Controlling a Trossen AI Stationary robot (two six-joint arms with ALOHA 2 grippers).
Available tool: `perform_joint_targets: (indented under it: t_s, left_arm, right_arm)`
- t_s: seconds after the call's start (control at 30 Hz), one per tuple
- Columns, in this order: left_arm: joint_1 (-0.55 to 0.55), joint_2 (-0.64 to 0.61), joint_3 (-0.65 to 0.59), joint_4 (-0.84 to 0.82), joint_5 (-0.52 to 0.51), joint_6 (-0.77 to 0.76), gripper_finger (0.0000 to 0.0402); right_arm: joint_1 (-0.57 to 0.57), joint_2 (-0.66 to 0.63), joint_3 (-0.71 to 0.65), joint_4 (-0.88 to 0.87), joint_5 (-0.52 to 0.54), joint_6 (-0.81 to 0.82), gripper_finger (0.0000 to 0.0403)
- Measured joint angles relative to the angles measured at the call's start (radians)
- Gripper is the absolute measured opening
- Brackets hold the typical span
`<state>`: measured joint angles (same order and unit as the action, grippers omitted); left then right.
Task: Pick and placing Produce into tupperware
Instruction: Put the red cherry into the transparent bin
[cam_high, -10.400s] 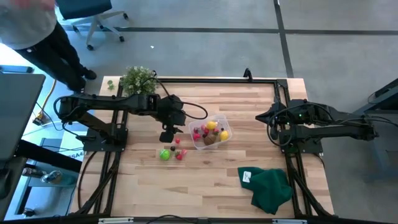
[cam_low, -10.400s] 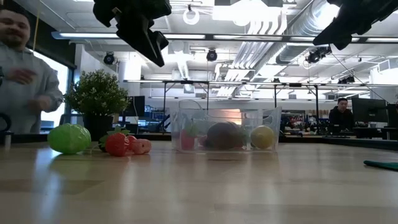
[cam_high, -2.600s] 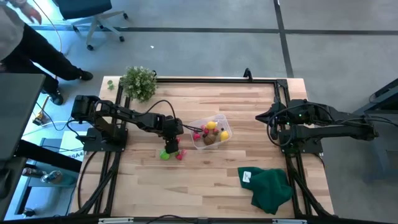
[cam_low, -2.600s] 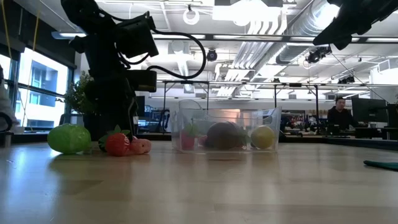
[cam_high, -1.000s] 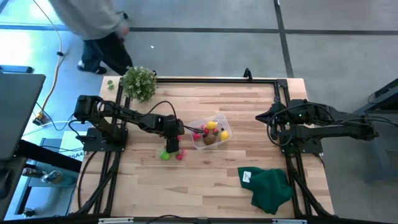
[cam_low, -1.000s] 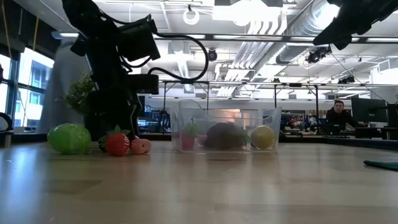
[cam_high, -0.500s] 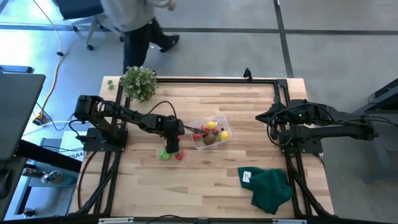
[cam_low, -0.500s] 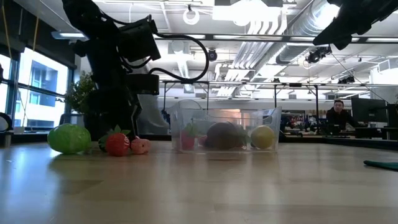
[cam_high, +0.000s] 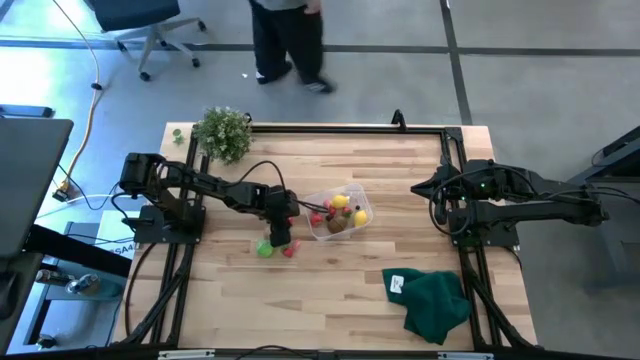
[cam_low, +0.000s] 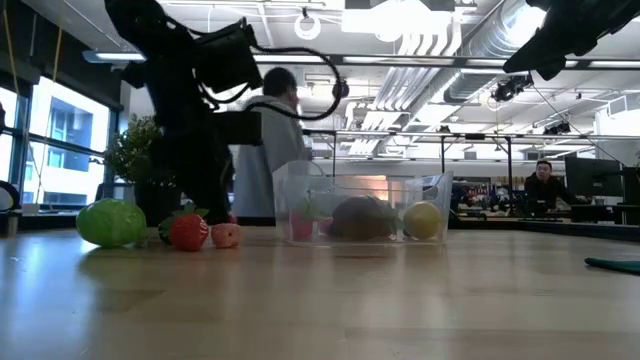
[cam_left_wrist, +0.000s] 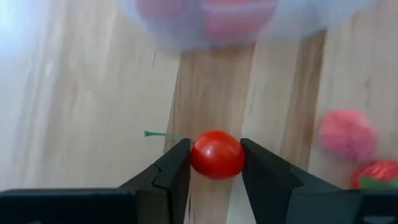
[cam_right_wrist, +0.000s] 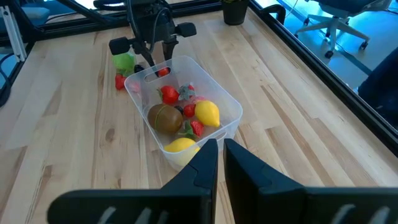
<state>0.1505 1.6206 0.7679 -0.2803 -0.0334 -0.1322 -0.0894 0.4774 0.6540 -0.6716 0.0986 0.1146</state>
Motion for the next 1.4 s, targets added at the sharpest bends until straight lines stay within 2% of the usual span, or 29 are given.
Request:
perform_joint_targets:
  t_s: [0.27, 0.57, 0.73, 0.93, 1.1, 1.4]
  left_arm:
    - [0.000, -0.008, 0.139, -0.106, -0.008, 0.075, 0.0124]
    - [0.000, -0.018, 0.325, -0.329, -0.108, 0.168, 0.0124]
    - [0.000, -0.018, 0.433, -0.310, -0.106, 0.232, 0.0124]
    - [0.000, -0.018, 0.532, -0.259, -0.040, 0.303, 0.0124]
    - [0.000, 0.003, 0.541, -0.189, 0.025, 0.345, 0.0124]
    - [0.001, 0.156, 0.540, -0.195, 0.067, 0.372, 0.0124]
  right_arm:
    - [0.000, 0.000, 0.000, 0.000, 0.000, 0.000, 0.0019]
    - [0.000, 0.000, 0.000, 0.000, 0.000, 0.000, 0.0019]
    - [0.000, 0.000, 0.000, 0.000, 0.000, 0.000, 0.0019]
    - [0.000, 0.000, 0.000, 0.000, 0.000, 0.000, 0.0019]
    - [0.000, 0.000, 0.000, 0.000, 0.000, 0.000, 0.0019]
    - [0.000, 0.000, 0.000, 0.000, 0.000, 0.000, 0.0019]
